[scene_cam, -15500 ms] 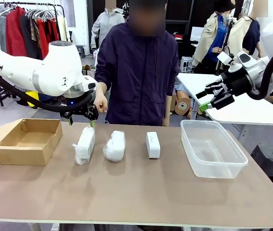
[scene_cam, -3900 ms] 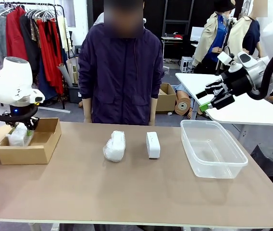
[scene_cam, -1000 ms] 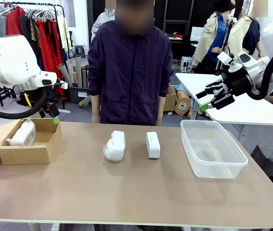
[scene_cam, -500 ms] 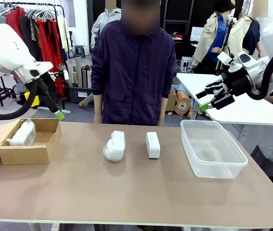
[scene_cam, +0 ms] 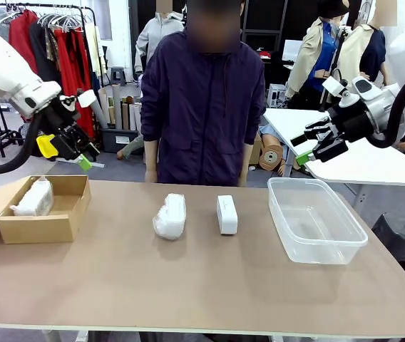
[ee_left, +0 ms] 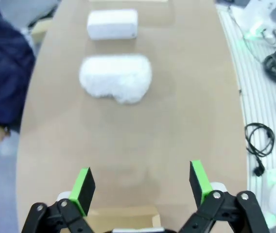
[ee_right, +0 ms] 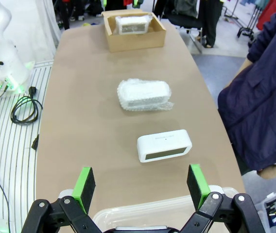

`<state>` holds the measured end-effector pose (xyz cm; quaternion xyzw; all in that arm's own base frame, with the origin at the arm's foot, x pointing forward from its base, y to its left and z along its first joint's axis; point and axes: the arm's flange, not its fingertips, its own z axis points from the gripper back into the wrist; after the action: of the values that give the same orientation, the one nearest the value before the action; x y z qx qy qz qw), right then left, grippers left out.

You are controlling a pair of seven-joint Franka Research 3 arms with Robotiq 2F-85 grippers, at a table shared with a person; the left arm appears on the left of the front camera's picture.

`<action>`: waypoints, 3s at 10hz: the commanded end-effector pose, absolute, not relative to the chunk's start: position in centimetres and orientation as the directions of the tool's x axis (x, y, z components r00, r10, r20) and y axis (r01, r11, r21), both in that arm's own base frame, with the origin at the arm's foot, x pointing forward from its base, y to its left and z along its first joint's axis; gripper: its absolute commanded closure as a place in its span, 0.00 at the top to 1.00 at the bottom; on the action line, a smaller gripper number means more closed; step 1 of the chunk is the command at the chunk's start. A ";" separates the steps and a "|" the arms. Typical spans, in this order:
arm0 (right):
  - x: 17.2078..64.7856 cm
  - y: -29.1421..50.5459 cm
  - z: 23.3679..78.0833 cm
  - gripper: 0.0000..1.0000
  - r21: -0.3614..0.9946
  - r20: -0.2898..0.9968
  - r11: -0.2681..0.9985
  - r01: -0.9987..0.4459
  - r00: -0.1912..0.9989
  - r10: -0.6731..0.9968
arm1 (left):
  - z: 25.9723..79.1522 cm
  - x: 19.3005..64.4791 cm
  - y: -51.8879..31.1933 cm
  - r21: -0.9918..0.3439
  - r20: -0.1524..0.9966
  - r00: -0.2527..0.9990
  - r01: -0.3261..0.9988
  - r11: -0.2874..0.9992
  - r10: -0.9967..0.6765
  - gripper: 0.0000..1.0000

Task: Separate and place wrapped and unwrapped clocks.
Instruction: Pick up the Digital clock indicated by the person.

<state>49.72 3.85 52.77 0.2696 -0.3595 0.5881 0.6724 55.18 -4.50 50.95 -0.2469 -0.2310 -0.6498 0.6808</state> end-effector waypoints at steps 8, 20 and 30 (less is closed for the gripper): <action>49.6 4.0 53.0 1.00 -0.066 0.804 0.155 -0.986 0.040 0.594 | 52.3 54.8 -5.4 0.037 0.725 -0.079 0.996 -0.076 -0.684 1.00; 49.6 4.0 53.0 1.00 -0.066 0.804 0.155 -0.986 0.040 0.594 | 52.3 54.8 -5.4 0.037 0.725 -0.079 0.996 -0.076 -0.684 1.00; 49.6 4.0 53.0 1.00 -0.066 0.804 0.155 -0.986 0.040 0.594 | 52.0 54.9 -5.5 0.038 0.723 -0.075 0.997 -0.069 -0.687 1.00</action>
<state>49.72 3.85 52.77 0.2696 -0.3595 0.5881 0.6724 54.89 -5.45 52.00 -0.2755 -0.2809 -0.6771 0.6219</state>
